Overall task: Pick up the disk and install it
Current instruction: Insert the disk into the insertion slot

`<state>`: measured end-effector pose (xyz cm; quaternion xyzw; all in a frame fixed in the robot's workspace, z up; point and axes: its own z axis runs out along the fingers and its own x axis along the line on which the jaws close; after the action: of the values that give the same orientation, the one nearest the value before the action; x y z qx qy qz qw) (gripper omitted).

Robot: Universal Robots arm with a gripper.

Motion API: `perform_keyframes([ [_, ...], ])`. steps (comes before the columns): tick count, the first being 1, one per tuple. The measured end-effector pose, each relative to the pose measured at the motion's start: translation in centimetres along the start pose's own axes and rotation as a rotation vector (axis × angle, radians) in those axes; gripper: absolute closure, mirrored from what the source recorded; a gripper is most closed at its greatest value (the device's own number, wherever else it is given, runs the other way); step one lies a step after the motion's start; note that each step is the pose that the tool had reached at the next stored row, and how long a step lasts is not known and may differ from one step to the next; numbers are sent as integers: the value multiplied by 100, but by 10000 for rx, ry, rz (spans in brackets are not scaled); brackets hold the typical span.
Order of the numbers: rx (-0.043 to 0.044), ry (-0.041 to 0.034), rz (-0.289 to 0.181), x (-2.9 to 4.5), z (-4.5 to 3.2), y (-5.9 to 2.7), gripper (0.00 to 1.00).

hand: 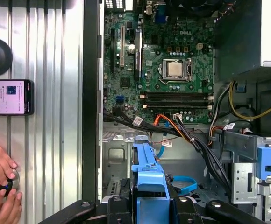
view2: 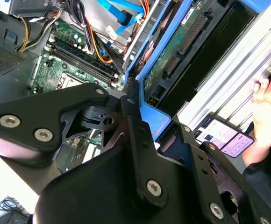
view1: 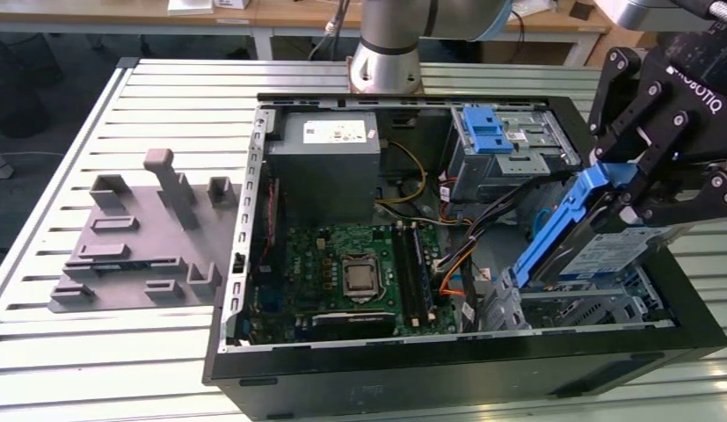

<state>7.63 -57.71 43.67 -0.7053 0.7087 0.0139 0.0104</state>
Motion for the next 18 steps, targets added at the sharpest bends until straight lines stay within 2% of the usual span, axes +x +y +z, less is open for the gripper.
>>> perform_keyframes([
  [15,0,-6,0,8,123,-3,64],
  [17,0,-5,-1,9,148,-4,62],
  [18,0,-5,0,9,161,-4,56],
])
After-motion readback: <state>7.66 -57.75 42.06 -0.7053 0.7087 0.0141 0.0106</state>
